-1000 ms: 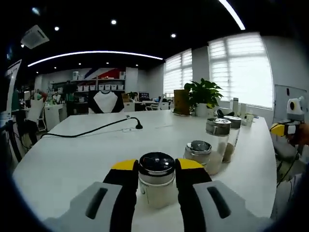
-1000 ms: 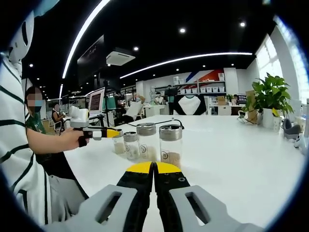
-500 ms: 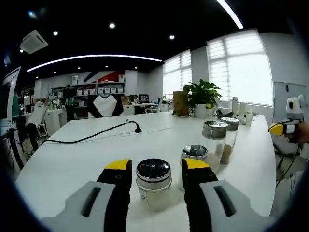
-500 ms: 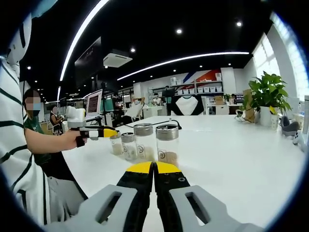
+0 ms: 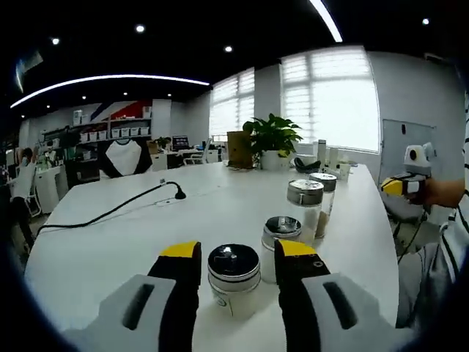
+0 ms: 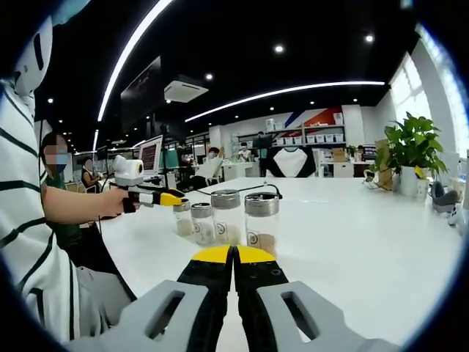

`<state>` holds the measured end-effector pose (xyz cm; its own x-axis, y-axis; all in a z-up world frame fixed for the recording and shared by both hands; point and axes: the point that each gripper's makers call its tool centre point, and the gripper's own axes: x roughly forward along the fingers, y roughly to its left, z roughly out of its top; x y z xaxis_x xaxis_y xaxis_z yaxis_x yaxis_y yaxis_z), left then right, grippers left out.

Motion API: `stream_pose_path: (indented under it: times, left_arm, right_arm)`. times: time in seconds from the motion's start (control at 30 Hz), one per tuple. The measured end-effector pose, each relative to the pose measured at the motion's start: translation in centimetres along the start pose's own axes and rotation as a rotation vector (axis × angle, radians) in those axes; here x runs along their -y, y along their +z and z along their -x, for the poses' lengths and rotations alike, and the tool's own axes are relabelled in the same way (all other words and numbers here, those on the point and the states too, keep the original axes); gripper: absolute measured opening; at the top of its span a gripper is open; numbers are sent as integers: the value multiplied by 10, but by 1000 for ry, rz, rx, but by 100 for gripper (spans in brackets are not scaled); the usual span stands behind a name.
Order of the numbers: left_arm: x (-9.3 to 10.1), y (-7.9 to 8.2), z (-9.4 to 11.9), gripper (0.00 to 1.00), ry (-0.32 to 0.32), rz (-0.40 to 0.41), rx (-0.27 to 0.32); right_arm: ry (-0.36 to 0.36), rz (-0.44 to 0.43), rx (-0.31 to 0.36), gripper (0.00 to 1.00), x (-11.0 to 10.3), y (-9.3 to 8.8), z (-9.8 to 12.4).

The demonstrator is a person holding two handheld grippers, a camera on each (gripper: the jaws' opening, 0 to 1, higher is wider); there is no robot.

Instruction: Rotate the seasoning bottle until the label or dispensing opening points toward the visible target arrow and the bottle remains upright within the marked orientation range

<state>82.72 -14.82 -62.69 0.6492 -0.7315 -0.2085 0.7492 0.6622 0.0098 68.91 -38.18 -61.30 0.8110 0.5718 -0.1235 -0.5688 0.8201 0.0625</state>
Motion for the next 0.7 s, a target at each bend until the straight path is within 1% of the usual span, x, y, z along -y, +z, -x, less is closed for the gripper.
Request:
stream_pose_path:
  times: [0.1, 0.23, 0.27, 0.3, 0.37, 0.43, 0.47, 0.63, 0.7]
  left_arm:
    - [-3, -4, -3, 45, -25, 25, -3]
    - [-4, -7, -4, 43, -34, 46, 0]
    - [2, -7, -4, 43, -62, 78, 8]
    - [2, -8, -3, 42, -63, 95, 13]
    - [1, -9, -2, 41, -36, 92, 27]
    - [0, -10, -2, 35, -24, 93, 34]
    - [-1, -10, -2, 34, -18, 97, 41]
    - [-1, -11, -4, 33, -16, 91, 28]
    - [-1, -11, -5, 33, -3, 86, 31]
  right_arm:
    - [3, 1, 5, 0, -1, 2, -1]
    - [4, 4, 7, 0, -1, 3, -2]
    - [4, 4, 7, 0, -1, 3, -2]
    - [3, 4, 7, 0, -1, 3, -2]
    - [1, -1, 10, 0, 0, 3, -2]
    - [-1, -3, 6, 0, 0, 1, -2]
    - [-1, -4, 6, 0, 0, 1, -3]
    - [2, -1, 4, 0, 0, 1, -3]
    - [-5, -5, 6, 0, 1, 1, -3]
